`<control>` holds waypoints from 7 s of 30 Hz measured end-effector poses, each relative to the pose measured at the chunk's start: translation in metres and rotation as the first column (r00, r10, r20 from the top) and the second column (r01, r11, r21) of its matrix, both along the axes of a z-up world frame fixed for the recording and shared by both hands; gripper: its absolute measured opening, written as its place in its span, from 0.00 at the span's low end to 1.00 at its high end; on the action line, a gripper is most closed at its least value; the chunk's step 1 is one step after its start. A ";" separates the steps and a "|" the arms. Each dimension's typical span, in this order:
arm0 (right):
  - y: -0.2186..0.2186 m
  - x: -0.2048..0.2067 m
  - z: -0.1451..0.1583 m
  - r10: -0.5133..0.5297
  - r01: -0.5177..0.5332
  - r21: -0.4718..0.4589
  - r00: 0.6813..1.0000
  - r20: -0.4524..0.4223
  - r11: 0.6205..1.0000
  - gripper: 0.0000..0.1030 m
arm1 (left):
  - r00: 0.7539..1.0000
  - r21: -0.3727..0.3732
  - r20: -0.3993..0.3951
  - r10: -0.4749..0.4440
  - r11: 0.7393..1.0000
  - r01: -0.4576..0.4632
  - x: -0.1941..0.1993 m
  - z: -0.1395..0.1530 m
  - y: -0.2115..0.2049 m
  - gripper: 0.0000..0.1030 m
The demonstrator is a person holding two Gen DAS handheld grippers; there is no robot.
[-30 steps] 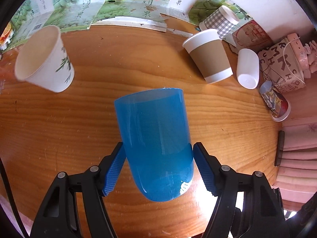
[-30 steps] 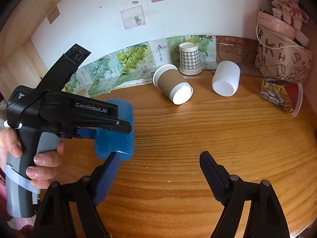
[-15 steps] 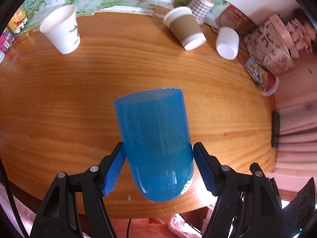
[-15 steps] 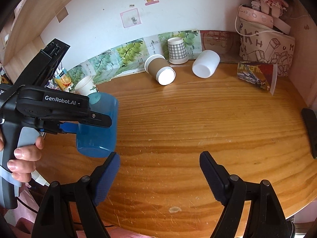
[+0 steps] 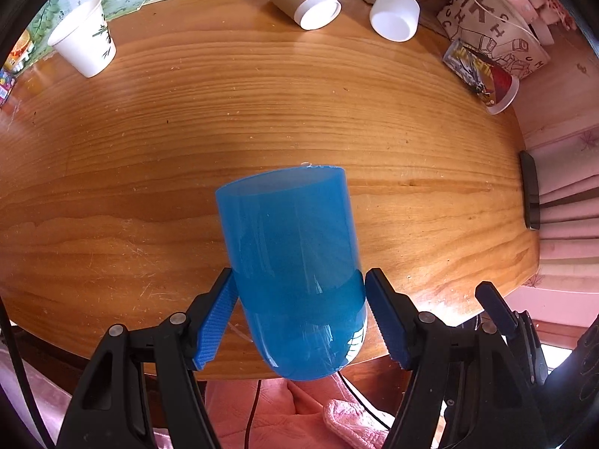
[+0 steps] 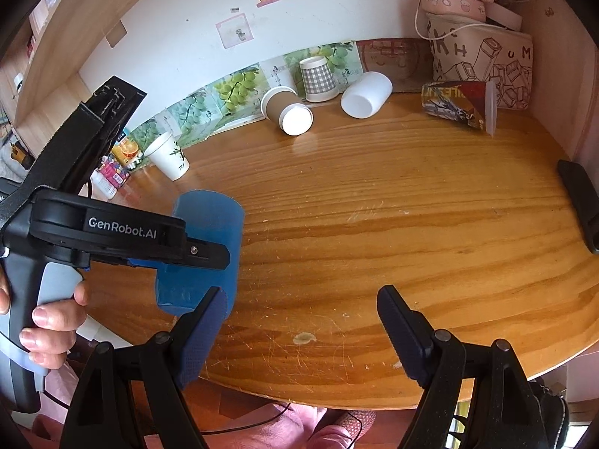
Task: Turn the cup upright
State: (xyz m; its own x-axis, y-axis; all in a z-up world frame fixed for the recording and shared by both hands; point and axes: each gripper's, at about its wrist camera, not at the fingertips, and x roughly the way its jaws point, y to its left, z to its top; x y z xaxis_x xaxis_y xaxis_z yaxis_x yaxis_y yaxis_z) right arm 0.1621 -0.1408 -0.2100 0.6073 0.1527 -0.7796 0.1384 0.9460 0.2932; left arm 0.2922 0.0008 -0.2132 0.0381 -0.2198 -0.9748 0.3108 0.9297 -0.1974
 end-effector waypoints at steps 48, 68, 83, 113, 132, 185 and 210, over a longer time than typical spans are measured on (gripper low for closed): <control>0.041 0.032 -0.006 0.176 -0.176 0.004 0.984 -0.005 0.984 0.81 | 0.959 -0.124 0.151 0.240 0.967 -0.222 -0.013 0.030 0.103 0.80; 0.100 0.091 -0.012 0.103 -0.105 -0.046 0.993 -0.056 0.993 0.81 | 0.985 -0.068 0.082 0.151 0.987 -0.146 0.029 0.013 0.165 0.80; 0.131 0.120 -0.029 0.000 -0.006 -0.067 0.996 -0.093 0.998 0.81 | 0.991 -0.079 0.136 -0.017 0.996 0.028 0.072 0.026 0.169 0.80; 0.159 0.137 -0.040 0.096 -0.153 -0.292 0.975 -0.200 0.944 0.80 | 0.993 -0.126 0.112 0.037 0.992 -0.023 0.070 0.021 0.196 0.80; 0.140 0.131 0.002 0.030 -0.029 -0.237 1.000 0.002 0.971 0.77 | 0.990 -0.126 0.138 0.013 0.992 0.004 0.066 0.027 0.202 0.80; 0.106 -0.007 0.120 -0.024 0.116 -0.265 0.944 0.329 0.957 0.86 | 0.903 -0.231 0.382 0.194 0.967 -0.110 -0.045 0.124 0.183 0.82; 0.094 -0.156 0.197 0.073 0.080 -0.299 0.881 0.468 0.951 0.86 | 0.624 -0.254 0.716 0.312 0.950 -0.182 -0.212 0.210 0.165 0.98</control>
State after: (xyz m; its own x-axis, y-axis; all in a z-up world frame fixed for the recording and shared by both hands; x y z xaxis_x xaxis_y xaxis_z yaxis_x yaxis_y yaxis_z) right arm 0.0062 -0.0467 -0.0133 0.9109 -0.0450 -0.4102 0.0607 0.9978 0.0253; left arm 0.0800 0.1659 -0.0031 0.8044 -0.2242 -0.5502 0.1745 0.9744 -0.1420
